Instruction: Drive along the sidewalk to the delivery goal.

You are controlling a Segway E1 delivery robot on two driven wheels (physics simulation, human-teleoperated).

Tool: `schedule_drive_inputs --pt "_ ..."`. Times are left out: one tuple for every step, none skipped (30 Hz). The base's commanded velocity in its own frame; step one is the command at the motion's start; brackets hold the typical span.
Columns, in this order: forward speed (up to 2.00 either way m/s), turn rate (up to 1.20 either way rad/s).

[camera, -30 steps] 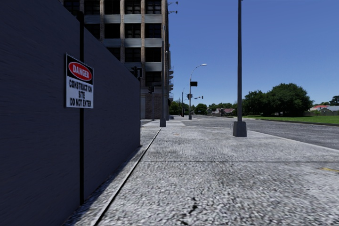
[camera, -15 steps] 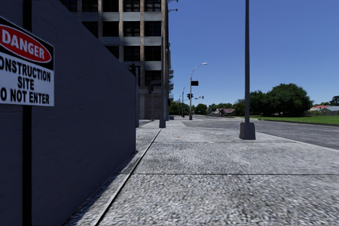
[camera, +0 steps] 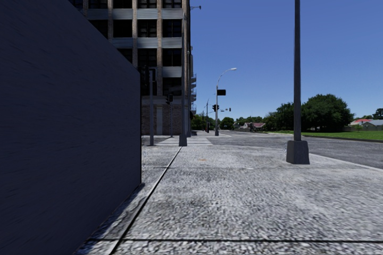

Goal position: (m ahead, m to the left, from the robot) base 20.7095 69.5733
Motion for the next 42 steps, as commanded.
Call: schedule_drive_inputs --pt "1.97 0.0" --pt "1.97 0.0" --pt "1.97 0.0" --pt "1.97 0.0" --pt "1.97 0.0" --pt "1.97 0.0" --pt "1.97 0.0" --pt "1.97 0.0" --pt "1.97 0.0" --pt "1.97 0.0" --pt "1.97 0.0" --pt "1.97 0.0" --pt "1.97 0.0" --pt "1.97 0.0" --pt "1.97 0.0" --pt "1.97 0.0" --pt "1.97 0.0" --pt "1.97 0.0" --pt "1.97 0.0" --pt "1.97 0.0" --pt "1.97 0.0" --pt "1.97 0.0" --pt "1.97 0.0" --pt "1.97 0.0" --pt "1.97 0.0" --pt "1.97 0.0" --pt "1.97 0.0" --pt "1.97 0.0" --pt "1.97 0.0" --pt "1.97 0.0" --pt "1.97 0.0" --pt "1.97 0.0" --pt "1.97 0.0" --pt "1.97 0.0" --pt "1.97 0.0" --pt "1.97 0.0" --pt "1.97 0.0" --pt "1.97 0.0" --pt "1.97 0.0" --pt "1.97 0.0" --pt "1.97 0.0" --pt "1.97 0.0"
